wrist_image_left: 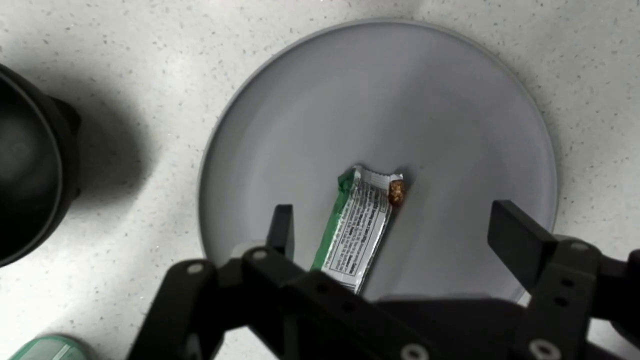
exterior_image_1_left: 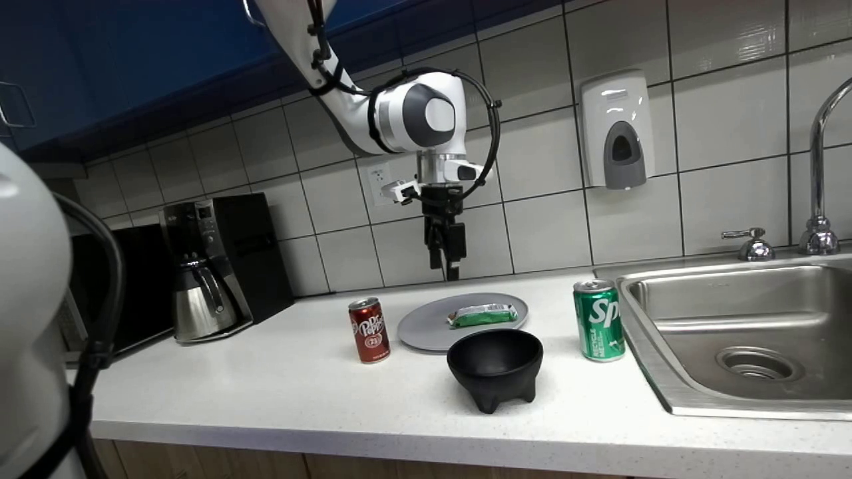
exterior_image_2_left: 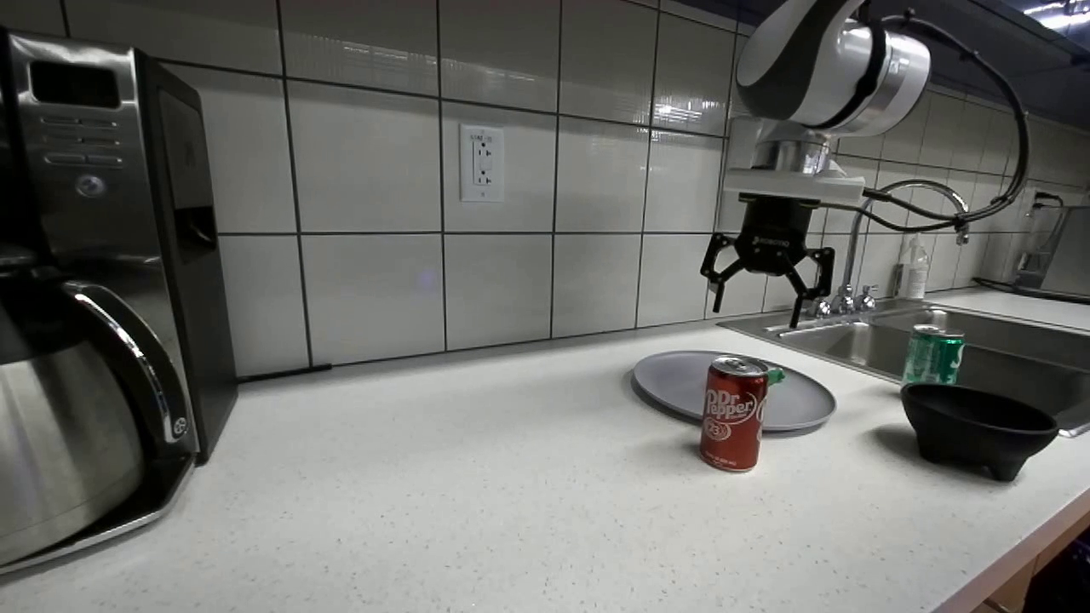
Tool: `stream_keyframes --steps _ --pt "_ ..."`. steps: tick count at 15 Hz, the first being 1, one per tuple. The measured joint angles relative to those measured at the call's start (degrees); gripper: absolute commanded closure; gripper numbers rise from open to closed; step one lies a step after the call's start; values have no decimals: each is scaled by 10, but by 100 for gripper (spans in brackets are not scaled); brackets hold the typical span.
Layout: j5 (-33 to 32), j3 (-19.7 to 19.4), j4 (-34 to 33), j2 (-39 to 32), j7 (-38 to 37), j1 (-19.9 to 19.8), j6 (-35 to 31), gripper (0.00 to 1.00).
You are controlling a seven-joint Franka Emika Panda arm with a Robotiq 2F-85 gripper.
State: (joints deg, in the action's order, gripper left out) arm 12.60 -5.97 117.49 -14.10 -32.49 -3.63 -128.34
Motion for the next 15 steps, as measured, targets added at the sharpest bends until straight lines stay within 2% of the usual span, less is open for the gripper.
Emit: stream_keyframes --steps 6,15 --pt "-8 -11 -41 -60 -41 3 -12 0" --pt "-55 -27 -85 -118 -110 24 -15 0"
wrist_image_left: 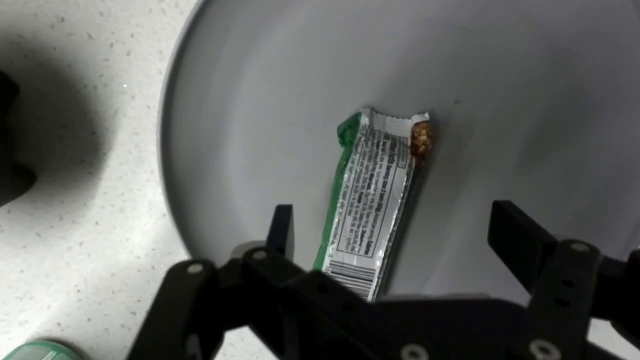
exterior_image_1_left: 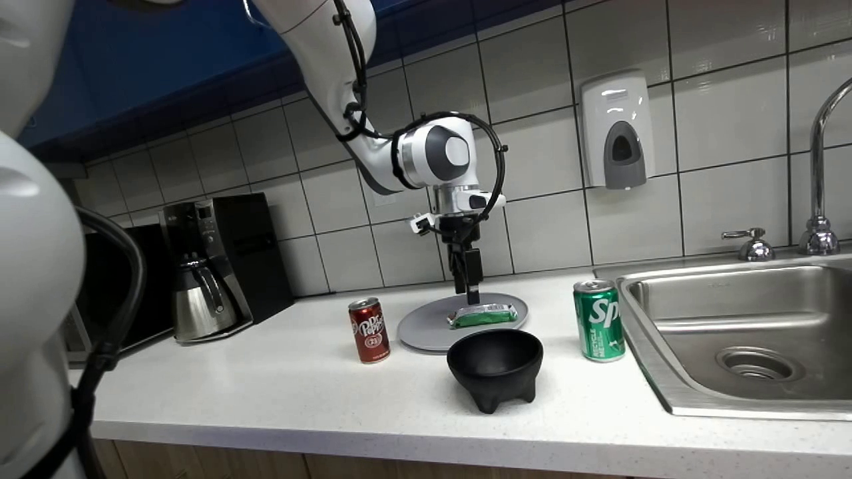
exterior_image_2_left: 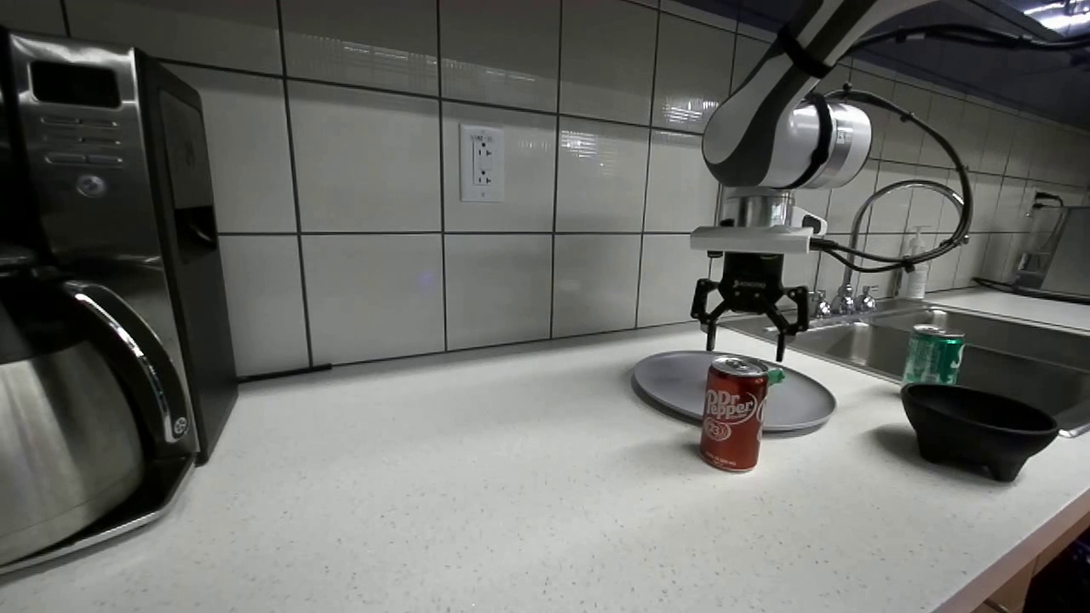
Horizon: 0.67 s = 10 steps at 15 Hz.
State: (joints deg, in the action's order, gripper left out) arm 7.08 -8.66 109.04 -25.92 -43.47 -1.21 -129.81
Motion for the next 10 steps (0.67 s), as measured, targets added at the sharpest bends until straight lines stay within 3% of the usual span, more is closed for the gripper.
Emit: stream_keyframes --steps 10 --pt "-9 -7 -2 -21 -24 5 0 0"
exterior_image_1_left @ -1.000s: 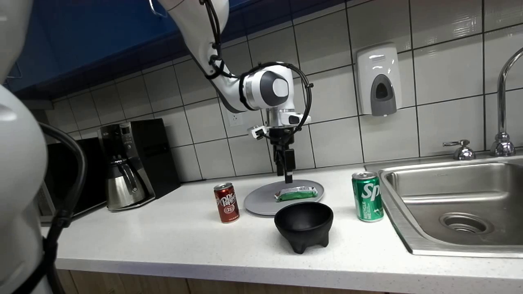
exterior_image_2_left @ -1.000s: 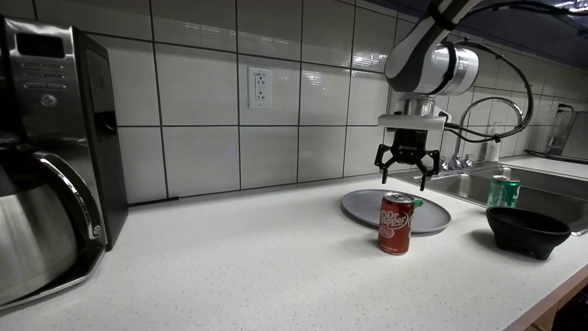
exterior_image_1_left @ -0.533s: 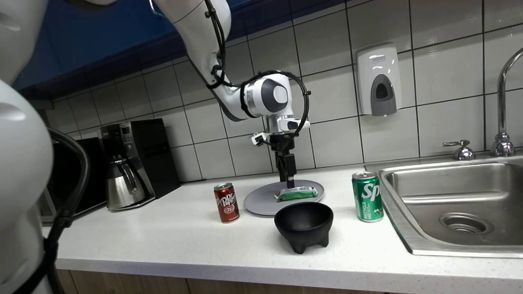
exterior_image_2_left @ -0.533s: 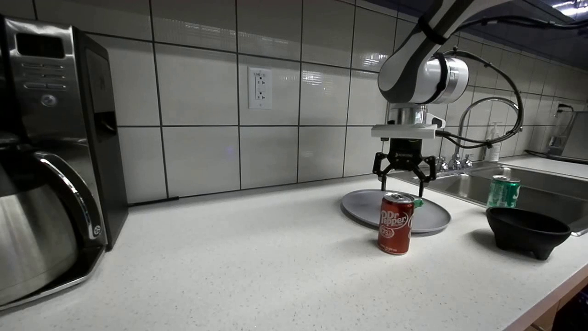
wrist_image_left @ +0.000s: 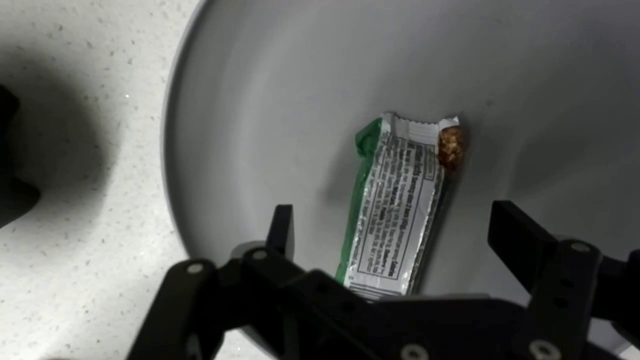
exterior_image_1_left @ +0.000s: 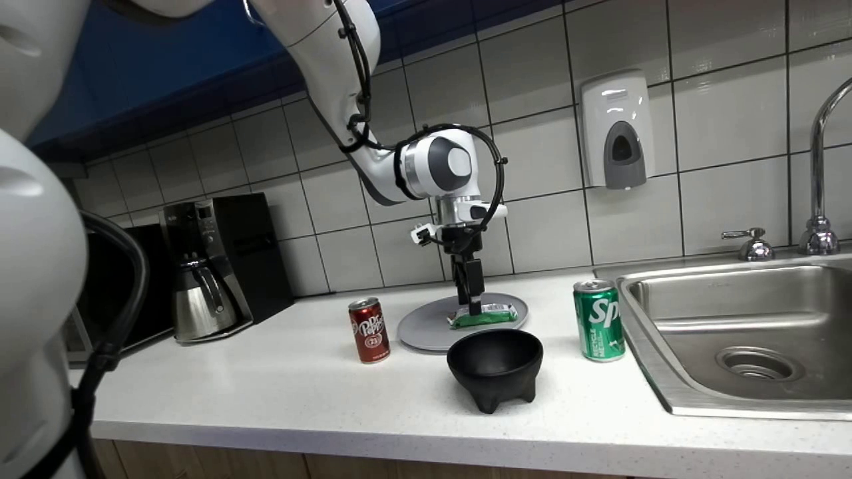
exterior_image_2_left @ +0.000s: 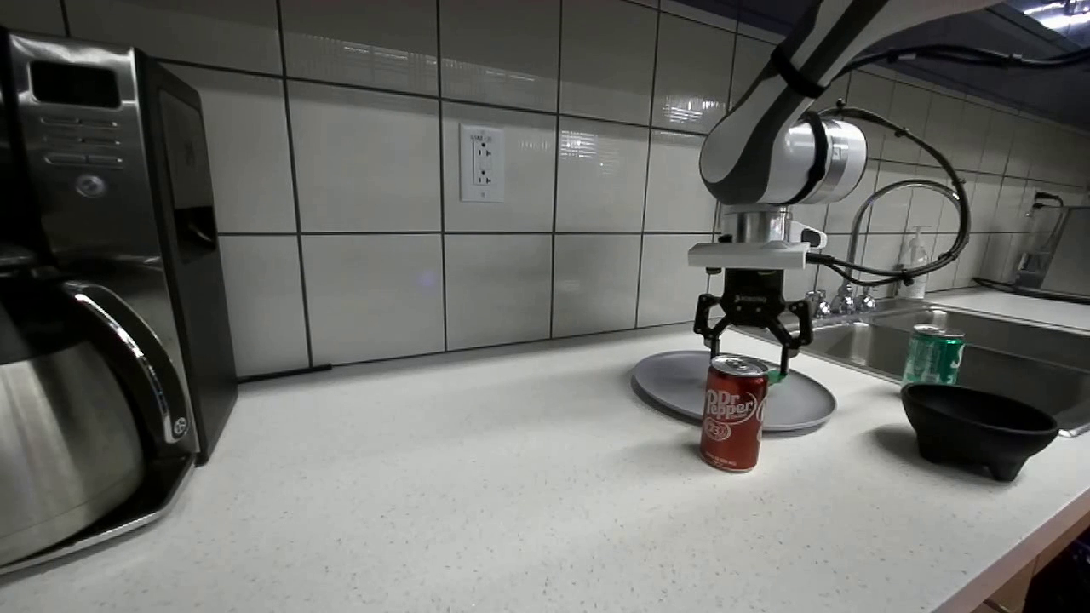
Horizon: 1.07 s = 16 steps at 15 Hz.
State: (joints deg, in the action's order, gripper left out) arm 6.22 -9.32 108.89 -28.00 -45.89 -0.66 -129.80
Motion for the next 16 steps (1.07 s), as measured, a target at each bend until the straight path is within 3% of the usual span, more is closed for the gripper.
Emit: stream_keyframes --steps 6,7,9,15,16 --pt "0 -5 0 -7 -1 0 0 0" --pt "0 -5 0 -7 -1 0 0 22" --pt "0 -5 0 -7 -1 0 0 32" --pt "0 -5 -1 -7 -1 0 0 82" --pt "0 -5 -1 -7 -1 0 0 85"
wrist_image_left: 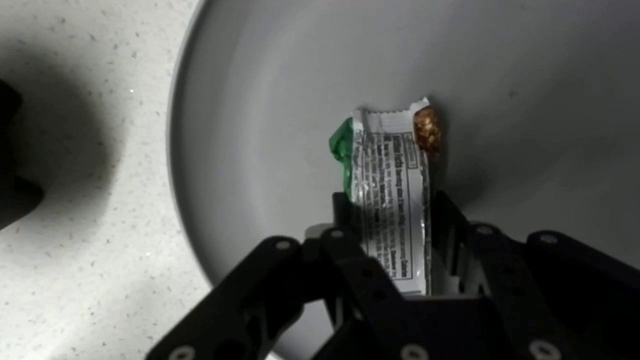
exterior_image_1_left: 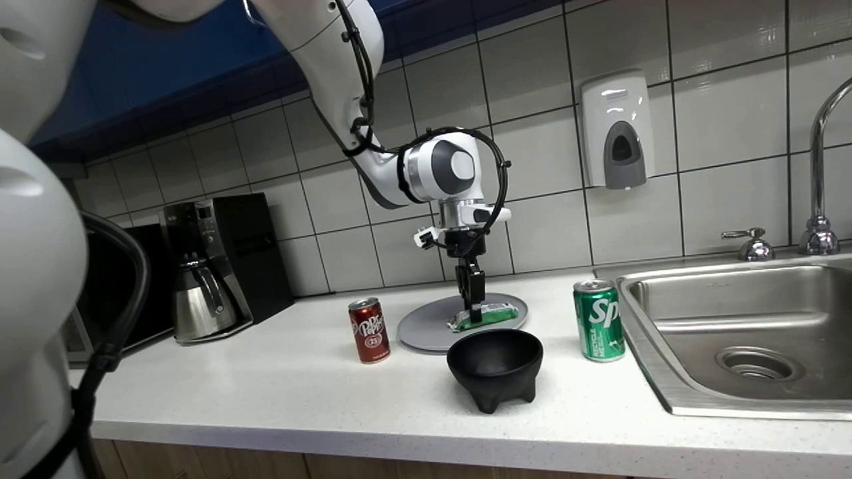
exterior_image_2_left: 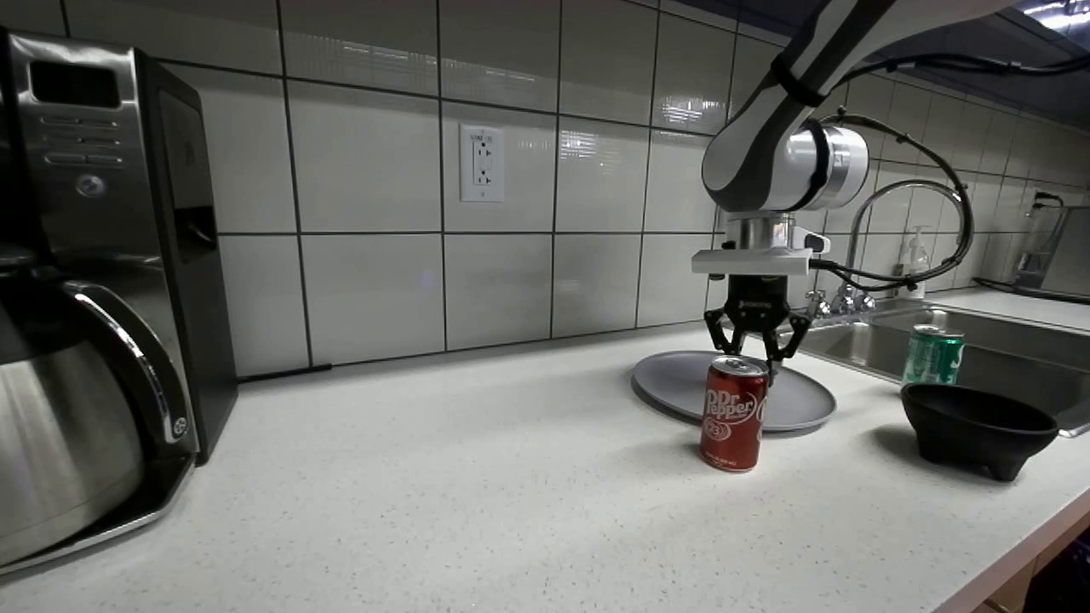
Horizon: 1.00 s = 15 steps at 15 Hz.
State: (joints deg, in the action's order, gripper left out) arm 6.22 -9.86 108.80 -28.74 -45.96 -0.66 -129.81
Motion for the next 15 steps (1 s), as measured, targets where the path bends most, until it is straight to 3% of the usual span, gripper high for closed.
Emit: stream_keyframes --steps 15 --pt "-1 0 2 30 -9 12 -21 85"
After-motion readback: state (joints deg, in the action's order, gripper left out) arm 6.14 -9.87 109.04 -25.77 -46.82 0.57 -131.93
